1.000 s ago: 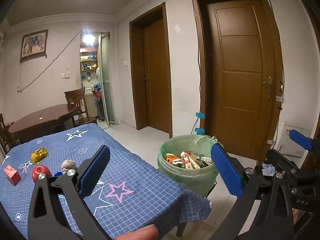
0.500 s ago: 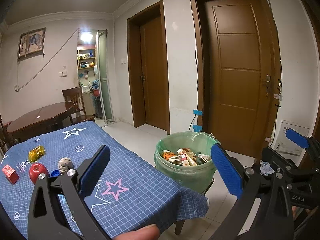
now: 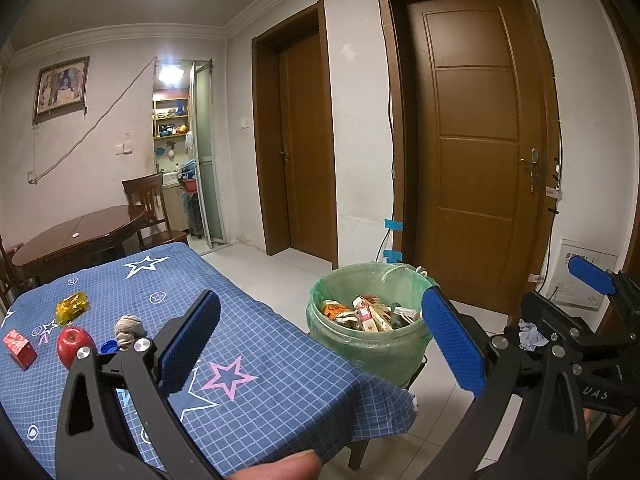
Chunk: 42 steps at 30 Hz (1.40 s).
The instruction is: Collect trash
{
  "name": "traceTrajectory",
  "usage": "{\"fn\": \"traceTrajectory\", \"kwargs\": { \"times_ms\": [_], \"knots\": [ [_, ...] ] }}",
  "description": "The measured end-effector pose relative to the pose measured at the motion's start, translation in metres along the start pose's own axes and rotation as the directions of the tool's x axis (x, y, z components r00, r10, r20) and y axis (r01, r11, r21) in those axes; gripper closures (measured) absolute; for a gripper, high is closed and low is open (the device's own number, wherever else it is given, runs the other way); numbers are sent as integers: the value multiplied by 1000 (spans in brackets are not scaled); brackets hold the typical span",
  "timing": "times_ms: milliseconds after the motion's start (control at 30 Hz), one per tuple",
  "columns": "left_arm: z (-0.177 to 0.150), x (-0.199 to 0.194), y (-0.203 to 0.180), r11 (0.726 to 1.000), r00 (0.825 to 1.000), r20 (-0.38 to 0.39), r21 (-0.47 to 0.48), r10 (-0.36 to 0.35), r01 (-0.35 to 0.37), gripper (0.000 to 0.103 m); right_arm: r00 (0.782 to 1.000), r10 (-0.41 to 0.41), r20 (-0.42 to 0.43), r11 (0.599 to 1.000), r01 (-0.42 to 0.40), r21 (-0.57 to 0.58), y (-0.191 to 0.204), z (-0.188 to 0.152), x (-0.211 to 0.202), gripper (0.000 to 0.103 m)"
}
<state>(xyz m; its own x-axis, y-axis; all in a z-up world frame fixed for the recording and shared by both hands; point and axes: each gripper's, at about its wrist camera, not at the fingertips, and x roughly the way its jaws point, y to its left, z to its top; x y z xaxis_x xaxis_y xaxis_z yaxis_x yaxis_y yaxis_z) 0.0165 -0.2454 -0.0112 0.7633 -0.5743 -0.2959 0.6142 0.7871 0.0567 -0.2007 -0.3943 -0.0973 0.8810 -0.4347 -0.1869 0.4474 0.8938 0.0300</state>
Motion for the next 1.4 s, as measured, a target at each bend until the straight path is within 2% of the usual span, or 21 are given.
{"fn": "traceTrajectory", "kwargs": {
  "times_ms": [267,700,1400],
  "knots": [
    [-2,2,0,1000,1000,-4,7,-3,3,6,1000,1,11,999,-1,38,-5,1,-6,5],
    [-4,5,1,1000,1000,-18,4,-15,15,6,999,-2,43,1000,1,26,-6,13,-22,5],
    [-5,11,1,999,998,-45,-4,-37,37,6,1000,14,17,1000,-15,12,3,13,-19,5]
  ]
}}
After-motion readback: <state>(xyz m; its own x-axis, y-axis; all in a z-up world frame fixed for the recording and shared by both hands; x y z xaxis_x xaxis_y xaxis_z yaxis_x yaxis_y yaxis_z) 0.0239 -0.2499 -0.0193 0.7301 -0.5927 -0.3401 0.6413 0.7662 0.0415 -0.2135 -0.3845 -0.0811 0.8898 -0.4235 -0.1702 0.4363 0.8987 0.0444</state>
